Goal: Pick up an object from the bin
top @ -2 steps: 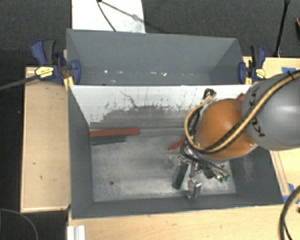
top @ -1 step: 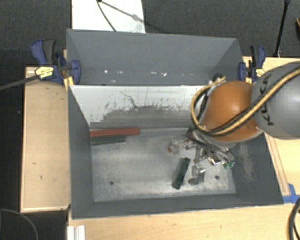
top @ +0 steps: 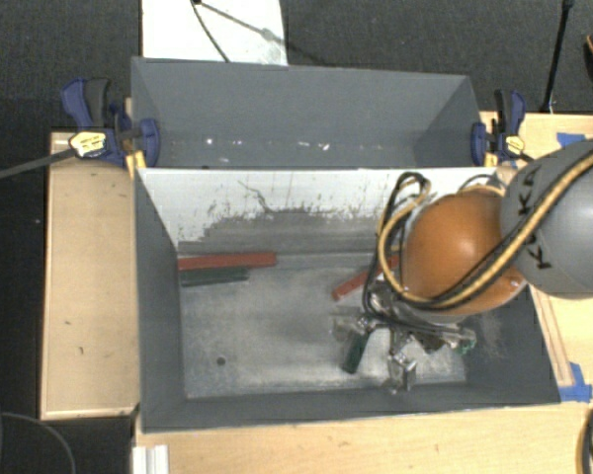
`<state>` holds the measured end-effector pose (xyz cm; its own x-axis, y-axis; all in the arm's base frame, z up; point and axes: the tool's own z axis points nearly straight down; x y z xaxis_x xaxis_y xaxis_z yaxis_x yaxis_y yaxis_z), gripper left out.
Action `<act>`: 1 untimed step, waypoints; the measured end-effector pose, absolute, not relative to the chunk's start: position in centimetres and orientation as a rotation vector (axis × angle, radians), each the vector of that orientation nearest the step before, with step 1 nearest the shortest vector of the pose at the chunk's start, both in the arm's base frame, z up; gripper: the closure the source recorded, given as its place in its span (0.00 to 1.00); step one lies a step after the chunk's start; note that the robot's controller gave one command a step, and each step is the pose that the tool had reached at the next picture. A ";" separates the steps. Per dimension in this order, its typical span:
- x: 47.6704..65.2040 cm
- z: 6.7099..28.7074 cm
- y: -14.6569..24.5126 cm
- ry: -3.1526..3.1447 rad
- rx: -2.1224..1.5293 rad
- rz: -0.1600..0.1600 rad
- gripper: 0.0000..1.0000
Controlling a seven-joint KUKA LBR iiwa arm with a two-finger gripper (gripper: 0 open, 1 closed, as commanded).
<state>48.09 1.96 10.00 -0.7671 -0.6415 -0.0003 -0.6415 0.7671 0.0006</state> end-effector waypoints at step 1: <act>51.0 7.0 0.8 2.848 -1.317 -0.001 0.00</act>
Offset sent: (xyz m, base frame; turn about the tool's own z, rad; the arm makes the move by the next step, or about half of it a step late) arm 0.0282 -0.0111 -0.0300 -0.1725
